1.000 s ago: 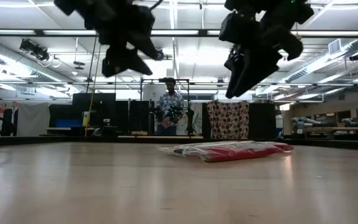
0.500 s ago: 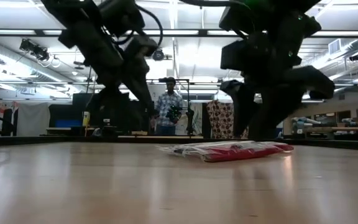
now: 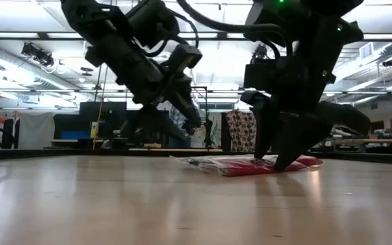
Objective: Sort popcorn bags into baskets
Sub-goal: Put the bottom red popcorn bag into the orange bin
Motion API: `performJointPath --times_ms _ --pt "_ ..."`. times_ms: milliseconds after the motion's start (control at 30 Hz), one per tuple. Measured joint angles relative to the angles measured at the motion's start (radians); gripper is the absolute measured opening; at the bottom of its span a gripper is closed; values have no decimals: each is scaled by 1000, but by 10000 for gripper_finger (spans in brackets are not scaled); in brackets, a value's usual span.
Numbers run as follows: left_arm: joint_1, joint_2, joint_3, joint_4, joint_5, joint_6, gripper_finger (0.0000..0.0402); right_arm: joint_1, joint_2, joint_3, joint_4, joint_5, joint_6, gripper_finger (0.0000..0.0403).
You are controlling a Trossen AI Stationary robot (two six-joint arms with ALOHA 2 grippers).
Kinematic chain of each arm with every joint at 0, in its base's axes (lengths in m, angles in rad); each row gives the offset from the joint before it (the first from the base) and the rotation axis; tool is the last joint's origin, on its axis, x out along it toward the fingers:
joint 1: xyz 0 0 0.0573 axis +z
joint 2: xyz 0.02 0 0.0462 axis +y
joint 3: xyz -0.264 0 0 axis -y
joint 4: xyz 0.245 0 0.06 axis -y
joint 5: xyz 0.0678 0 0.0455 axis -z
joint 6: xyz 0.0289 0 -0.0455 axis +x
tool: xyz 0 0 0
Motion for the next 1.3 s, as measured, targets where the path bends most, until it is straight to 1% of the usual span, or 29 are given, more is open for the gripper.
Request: performJointPath --times_ms 67,167,200,267,300,400,467,500,600,667,767,833,1067,1200,1300 --pt "-8 9 8 1 0 5 171 2 -3 1 -6 10 1 207" --pt "-22 34 28 6 -4 24 171 3 -23 3 -33 60 29 199" --pt "-27 36 29 2 -4 30 171 0 -34 10 -43 75 71 196" --pt "-34 43 36 0 -3 34 171 -13 -75 12 -88 63 178 190" --pt "-37 47 38 8 -1 35 171 -25 -100 12 -115 15 231 186" --pt "-45 48 34 7 13 41 171 -79 -171 -3 -158 -183 349 172" --pt "-51 48 35 4 2 62 171 -119 -206 -12 -169 -263 430 162" --pt "-51 48 35 1 -4 72 171 -140 -221 -20 -167 -279 474 158" --pt "-55 48 35 -3 -24 116 171 -198 -239 -41 -185 -276 662 150" --pt "-55 48 35 -6 -30 130 171 -235 -239 -62 -184 -307 771 149" --pt "-57 48 34 -11 -34 138 171 -271 -238 -105 -127 -404 844 150" --pt "-59 48 35 -13 -37 139 171 -284 -238 -138 -74 -435 879 152" --pt "-71 48 35 -18 -37 139 171 -361 -238 -226 24 -485 980 163" --pt "-77 48 34 -17 -41 139 172 -389 -238 -266 128 -543 1022 186" --pt "-78 48 34 -18 -40 139 172 -395 -238 -296 208 -549 1061 206"
